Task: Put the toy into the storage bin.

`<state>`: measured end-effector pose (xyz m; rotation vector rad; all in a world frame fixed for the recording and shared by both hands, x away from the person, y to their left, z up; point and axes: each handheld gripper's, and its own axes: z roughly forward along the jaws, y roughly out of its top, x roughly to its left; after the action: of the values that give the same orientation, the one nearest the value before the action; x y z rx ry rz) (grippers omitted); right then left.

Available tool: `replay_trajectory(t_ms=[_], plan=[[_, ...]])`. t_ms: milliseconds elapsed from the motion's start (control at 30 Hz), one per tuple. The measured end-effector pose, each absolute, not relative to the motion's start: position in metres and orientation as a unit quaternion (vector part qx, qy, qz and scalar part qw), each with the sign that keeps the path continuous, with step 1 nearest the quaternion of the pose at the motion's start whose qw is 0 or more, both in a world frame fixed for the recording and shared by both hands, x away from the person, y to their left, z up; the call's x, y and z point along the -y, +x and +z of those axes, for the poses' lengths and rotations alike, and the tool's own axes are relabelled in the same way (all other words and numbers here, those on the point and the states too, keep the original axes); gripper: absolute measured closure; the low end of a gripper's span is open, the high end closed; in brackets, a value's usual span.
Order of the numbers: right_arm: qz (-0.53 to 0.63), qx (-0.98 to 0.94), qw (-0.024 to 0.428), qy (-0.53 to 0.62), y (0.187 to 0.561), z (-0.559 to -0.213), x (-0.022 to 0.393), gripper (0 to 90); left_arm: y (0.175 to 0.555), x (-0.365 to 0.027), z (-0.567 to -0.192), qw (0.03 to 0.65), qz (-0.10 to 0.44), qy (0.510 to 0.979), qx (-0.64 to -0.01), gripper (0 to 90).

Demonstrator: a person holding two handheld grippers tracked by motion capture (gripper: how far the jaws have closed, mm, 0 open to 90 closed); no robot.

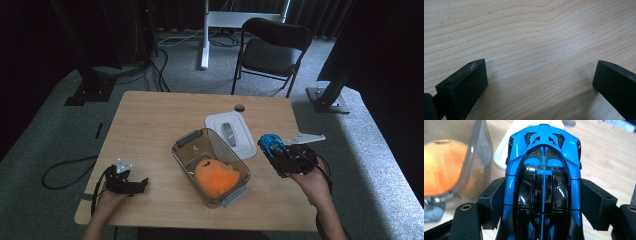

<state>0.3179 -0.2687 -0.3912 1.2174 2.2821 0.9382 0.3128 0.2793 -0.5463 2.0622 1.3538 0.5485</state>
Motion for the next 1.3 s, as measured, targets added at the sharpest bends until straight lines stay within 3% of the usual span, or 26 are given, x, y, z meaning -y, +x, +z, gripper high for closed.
replay_trajectory(t_ms=[733, 1300], plan=[[0.370, -0.840, 0.173, 0.356, 0.336, -0.348, 0.197, 26.8, 0.313, -0.279, -0.546, 0.303, 0.206, 0.777, -0.511, 0.1], [0.369, -0.865, 0.134, 0.314, 0.354, -0.355, 0.133, 26.8, 0.313, -0.280, -0.546, 0.303, 0.207, 0.778, -0.510, 0.1]])
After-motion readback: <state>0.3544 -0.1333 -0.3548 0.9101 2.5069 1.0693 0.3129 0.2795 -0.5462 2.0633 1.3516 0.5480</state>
